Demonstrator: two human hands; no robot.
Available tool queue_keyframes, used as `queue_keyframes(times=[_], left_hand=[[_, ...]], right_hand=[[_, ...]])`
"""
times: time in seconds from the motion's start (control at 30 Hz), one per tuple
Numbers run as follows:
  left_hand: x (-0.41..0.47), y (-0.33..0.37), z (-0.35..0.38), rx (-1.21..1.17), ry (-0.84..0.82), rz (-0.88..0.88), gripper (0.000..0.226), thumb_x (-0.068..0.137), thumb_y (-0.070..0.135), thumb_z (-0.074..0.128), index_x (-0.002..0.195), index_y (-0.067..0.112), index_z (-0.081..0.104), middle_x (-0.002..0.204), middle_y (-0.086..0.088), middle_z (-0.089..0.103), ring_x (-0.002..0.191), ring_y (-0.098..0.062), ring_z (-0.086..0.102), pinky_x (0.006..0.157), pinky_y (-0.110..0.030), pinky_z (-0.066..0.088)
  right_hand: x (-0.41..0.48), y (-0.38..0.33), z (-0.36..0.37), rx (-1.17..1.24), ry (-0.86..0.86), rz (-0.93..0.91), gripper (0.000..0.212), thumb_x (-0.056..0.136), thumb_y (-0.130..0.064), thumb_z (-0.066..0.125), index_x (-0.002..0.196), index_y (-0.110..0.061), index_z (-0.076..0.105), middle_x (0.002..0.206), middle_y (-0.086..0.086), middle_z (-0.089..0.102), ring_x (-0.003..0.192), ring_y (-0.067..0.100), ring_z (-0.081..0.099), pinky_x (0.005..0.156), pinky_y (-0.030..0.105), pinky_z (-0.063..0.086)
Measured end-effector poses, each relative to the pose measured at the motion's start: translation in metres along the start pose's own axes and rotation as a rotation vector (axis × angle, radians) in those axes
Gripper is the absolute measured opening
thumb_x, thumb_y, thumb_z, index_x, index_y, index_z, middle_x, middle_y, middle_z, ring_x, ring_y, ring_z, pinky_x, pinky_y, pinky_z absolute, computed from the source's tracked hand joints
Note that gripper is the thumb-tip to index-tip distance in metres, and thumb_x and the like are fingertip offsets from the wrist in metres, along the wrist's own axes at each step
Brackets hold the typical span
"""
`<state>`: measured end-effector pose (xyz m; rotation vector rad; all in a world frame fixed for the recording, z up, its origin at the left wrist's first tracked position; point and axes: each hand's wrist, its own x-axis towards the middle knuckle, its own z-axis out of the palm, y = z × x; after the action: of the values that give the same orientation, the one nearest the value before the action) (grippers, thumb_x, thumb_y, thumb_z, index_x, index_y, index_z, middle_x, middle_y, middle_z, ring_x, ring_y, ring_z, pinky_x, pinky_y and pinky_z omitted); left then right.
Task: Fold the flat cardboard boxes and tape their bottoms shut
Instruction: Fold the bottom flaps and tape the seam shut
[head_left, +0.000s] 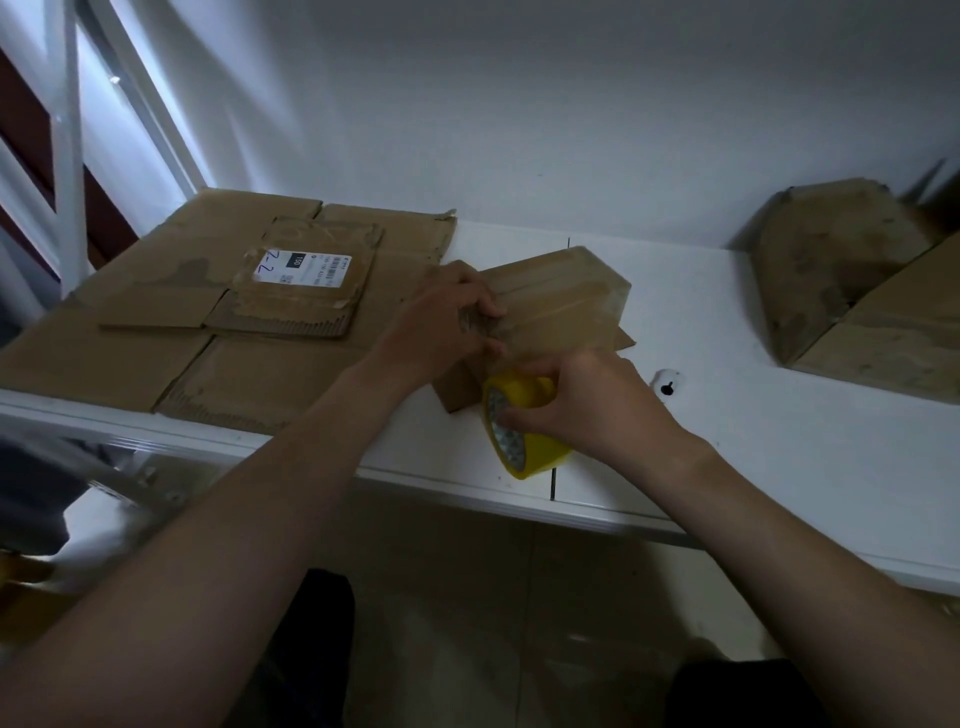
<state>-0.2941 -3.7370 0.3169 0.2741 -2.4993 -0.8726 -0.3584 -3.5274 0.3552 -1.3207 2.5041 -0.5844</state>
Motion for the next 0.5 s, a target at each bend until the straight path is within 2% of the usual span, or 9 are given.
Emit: queue_keyframes(times=[0.07, 0.1, 0.13, 0.2, 0.27, 0.33, 0.4, 0.5], left_hand=[[-0.003, 0.002, -0.007, 0.097, -0.029, -0.096, 0.035, 0.086, 0.053, 0.067, 0.112, 0.030, 0.075, 0.102, 0.003, 0.047, 0.107, -0.019, 0.046, 0.090, -0.032, 0.039], [-0.008, 0.005, -0.012, 0.146, -0.071, -0.125, 0.037, 0.093, 0.057, 0.054, 0.121, 0.038, 0.070, 0.097, 0.004, 0.046, 0.103, -0.019, 0.046, 0.088, -0.033, 0.038], [-0.015, 0.009, -0.016, 0.177, -0.101, -0.152, 0.035, 0.099, 0.054, 0.047, 0.129, 0.043, 0.063, 0.093, 0.004, 0.047, 0.099, -0.019, 0.049, 0.084, -0.033, 0.039], [-0.034, 0.021, -0.018, 0.131, -0.080, -0.261, 0.041, 0.102, 0.041, 0.052, 0.142, 0.041, 0.050, 0.092, 0.004, 0.055, 0.089, -0.015, 0.055, 0.077, -0.030, 0.044], [-0.055, 0.042, -0.015, -0.082, -0.061, -0.520, 0.038, 0.100, 0.038, 0.057, 0.137, 0.032, 0.050, 0.100, 0.003, 0.066, 0.083, -0.008, 0.060, 0.068, -0.024, 0.045], [-0.072, 0.059, -0.008, -0.360, -0.126, -0.733, 0.022, 0.101, 0.040, 0.055, 0.117, 0.026, 0.055, 0.099, 0.003, 0.074, 0.084, -0.014, 0.068, 0.069, -0.029, 0.052], [-0.079, 0.071, -0.001, -0.556, -0.183, -0.786, 0.026, 0.102, 0.043, 0.053, 0.113, 0.022, 0.063, 0.094, 0.001, 0.078, 0.089, -0.019, 0.073, 0.074, -0.035, 0.055], [-0.078, 0.078, 0.012, -0.700, -0.162, -0.812, 0.030, 0.098, 0.040, 0.061, 0.117, 0.018, 0.067, 0.103, -0.003, 0.077, 0.092, -0.019, 0.075, 0.075, -0.033, 0.055]], right_hand=[[-0.001, 0.000, -0.002, 0.021, -0.013, -0.001, 0.048, 0.076, -0.061, 0.076, 0.119, -0.042, 0.070, 0.096, -0.009, 0.066, 0.076, 0.004, 0.053, 0.060, 0.020, 0.042], [-0.002, 0.001, -0.003, 0.020, -0.019, -0.005, 0.051, 0.074, -0.062, 0.077, 0.121, -0.042, 0.069, 0.100, -0.008, 0.067, 0.080, 0.006, 0.054, 0.064, 0.021, 0.045], [-0.002, 0.002, -0.004, 0.016, -0.026, -0.009, 0.053, 0.073, -0.063, 0.078, 0.121, -0.042, 0.069, 0.101, -0.009, 0.067, 0.082, 0.007, 0.054, 0.065, 0.021, 0.046], [-0.002, 0.003, -0.005, 0.019, -0.044, -0.021, 0.056, 0.071, -0.064, 0.079, 0.121, -0.042, 0.069, 0.100, -0.010, 0.066, 0.085, 0.007, 0.056, 0.066, 0.020, 0.046], [-0.003, 0.005, -0.007, 0.023, -0.078, -0.038, 0.060, 0.070, -0.065, 0.078, 0.125, -0.041, 0.067, 0.103, -0.011, 0.068, 0.087, 0.007, 0.060, 0.069, 0.023, 0.050], [-0.004, 0.007, -0.009, 0.066, -0.121, -0.034, 0.063, 0.072, -0.064, 0.076, 0.129, -0.039, 0.065, 0.098, -0.010, 0.068, 0.076, 0.006, 0.063, 0.067, 0.027, 0.057], [-0.005, 0.011, -0.009, 0.085, -0.134, -0.057, 0.055, 0.081, -0.063, 0.069, 0.129, -0.037, 0.065, 0.088, -0.009, 0.069, 0.065, 0.005, 0.063, 0.062, 0.025, 0.056], [-0.007, 0.018, -0.007, 0.096, -0.102, -0.114, 0.038, 0.104, -0.047, 0.044, 0.125, -0.029, 0.070, 0.081, -0.003, 0.069, 0.068, 0.005, 0.059, 0.061, 0.015, 0.042]])
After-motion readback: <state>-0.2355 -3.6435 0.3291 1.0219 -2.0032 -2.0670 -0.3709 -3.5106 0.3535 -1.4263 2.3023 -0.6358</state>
